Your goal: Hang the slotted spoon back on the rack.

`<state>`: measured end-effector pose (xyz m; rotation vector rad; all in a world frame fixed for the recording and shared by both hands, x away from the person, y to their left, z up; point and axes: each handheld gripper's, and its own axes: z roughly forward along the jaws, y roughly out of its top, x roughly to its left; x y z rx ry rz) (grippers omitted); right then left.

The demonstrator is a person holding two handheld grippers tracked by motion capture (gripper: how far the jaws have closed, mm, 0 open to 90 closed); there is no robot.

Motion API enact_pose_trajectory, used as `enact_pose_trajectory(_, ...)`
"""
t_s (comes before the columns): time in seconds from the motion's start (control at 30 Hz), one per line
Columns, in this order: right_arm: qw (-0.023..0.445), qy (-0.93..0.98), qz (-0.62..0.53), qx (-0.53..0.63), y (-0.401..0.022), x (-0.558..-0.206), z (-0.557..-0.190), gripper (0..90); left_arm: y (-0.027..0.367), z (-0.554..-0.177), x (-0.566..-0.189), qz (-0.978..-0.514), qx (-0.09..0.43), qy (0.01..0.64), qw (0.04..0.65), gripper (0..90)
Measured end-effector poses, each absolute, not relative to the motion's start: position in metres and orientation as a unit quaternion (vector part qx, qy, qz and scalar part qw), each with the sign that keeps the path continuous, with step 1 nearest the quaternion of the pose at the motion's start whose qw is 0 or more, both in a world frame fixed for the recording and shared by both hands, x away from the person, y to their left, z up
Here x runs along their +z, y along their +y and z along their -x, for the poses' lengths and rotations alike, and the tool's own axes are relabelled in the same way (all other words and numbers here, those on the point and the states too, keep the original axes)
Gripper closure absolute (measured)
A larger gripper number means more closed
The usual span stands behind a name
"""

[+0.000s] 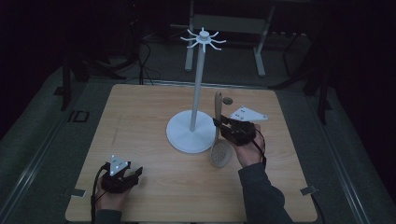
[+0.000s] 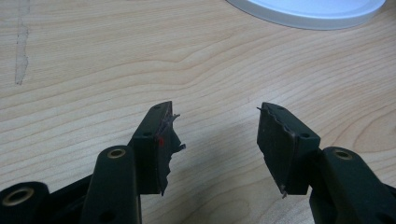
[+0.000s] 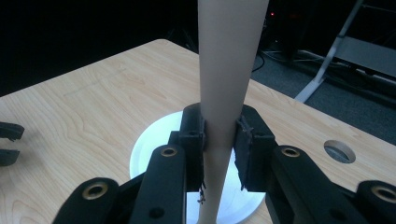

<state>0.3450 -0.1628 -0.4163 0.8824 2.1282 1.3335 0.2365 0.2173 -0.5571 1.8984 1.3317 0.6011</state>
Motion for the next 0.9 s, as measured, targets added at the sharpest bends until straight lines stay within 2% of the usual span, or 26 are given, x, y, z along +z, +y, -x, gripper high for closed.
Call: enact_pose_trajectory(0.9, 0.241, 0.748, -0.326, 0.526, -0.162, -0.383, -0.357, 74.4, 0.220, -0.236, -0.556, -0.733, 0.237, 0.521, 0.367, 46.3)
